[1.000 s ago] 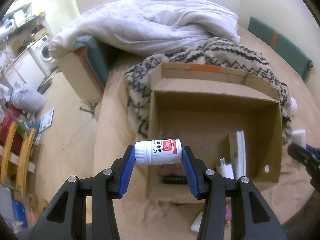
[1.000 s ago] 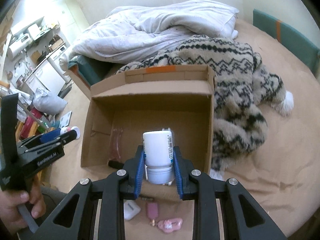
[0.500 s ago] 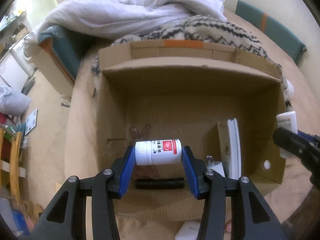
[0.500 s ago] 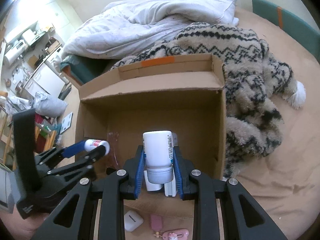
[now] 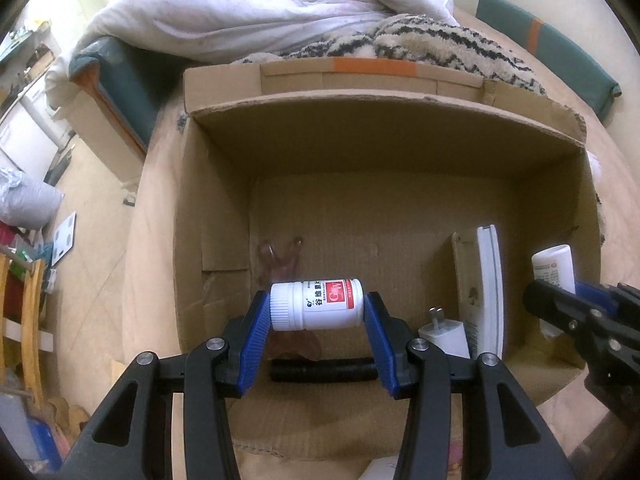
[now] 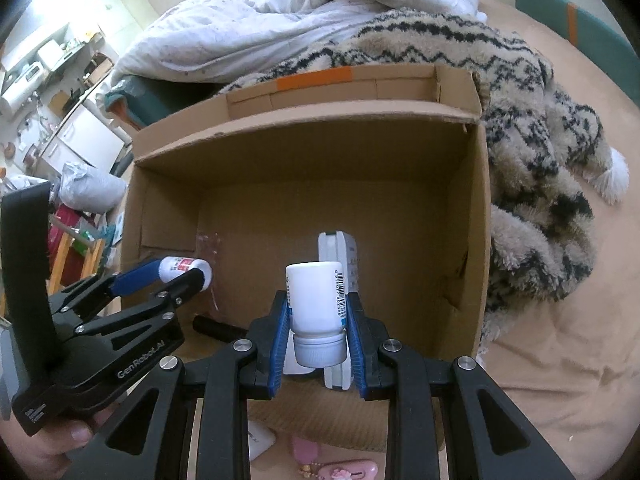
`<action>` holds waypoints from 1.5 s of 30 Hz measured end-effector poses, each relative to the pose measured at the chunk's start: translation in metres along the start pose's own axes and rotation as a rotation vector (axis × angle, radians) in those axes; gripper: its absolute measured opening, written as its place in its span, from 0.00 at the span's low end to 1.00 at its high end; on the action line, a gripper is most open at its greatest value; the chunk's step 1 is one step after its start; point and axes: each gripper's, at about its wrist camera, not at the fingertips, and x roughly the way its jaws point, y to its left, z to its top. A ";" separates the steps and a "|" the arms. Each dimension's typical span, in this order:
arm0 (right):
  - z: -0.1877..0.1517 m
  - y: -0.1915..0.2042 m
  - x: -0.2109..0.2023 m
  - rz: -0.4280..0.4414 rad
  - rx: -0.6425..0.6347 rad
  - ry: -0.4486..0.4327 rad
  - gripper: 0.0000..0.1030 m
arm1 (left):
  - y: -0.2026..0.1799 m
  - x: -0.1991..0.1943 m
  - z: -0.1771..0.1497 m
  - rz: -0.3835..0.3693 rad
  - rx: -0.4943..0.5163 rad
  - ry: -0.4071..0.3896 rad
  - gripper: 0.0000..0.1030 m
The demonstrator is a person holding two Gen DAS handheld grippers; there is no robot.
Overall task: Organize rigid objects
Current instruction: 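Carry both white bottles over the box, then open both grippers to drop the bottles into the box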
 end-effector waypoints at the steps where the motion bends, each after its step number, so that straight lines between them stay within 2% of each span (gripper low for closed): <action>1: 0.000 -0.001 0.002 -0.002 0.003 0.004 0.28 | 0.000 0.001 0.000 -0.001 0.003 0.003 0.42; 26: 0.001 -0.008 0.012 -0.006 0.047 0.027 0.28 | -0.002 0.004 -0.001 0.004 0.009 0.012 0.43; 28: 0.002 -0.008 0.009 -0.002 0.050 0.018 0.28 | -0.003 0.004 -0.001 -0.008 0.015 0.015 0.46; 30: 0.002 -0.009 0.006 0.005 0.052 0.007 0.28 | -0.004 0.003 0.000 -0.017 0.018 0.014 0.62; 31: 0.003 -0.009 0.004 0.014 0.055 0.001 0.31 | -0.005 0.001 0.000 -0.017 0.017 0.009 0.64; 33: 0.004 -0.009 0.000 0.026 0.061 -0.012 0.46 | -0.005 -0.001 0.000 -0.017 0.015 0.000 0.65; 34: 0.004 -0.010 -0.003 0.032 0.065 -0.025 0.66 | -0.006 -0.002 0.000 -0.017 0.015 -0.001 0.65; 35: 0.004 -0.010 -0.006 0.036 0.069 -0.037 0.75 | -0.006 -0.002 0.000 -0.017 0.015 0.000 0.65; 37: 0.005 -0.010 -0.011 0.046 0.071 -0.050 0.76 | -0.006 -0.002 0.000 -0.014 0.011 0.000 0.65; 41: 0.004 -0.010 -0.016 0.044 0.078 -0.068 0.95 | -0.002 -0.005 0.001 -0.011 -0.006 -0.005 0.65; 45: 0.004 -0.006 -0.018 0.038 0.069 -0.068 0.95 | 0.001 -0.010 0.001 -0.013 -0.018 -0.018 0.65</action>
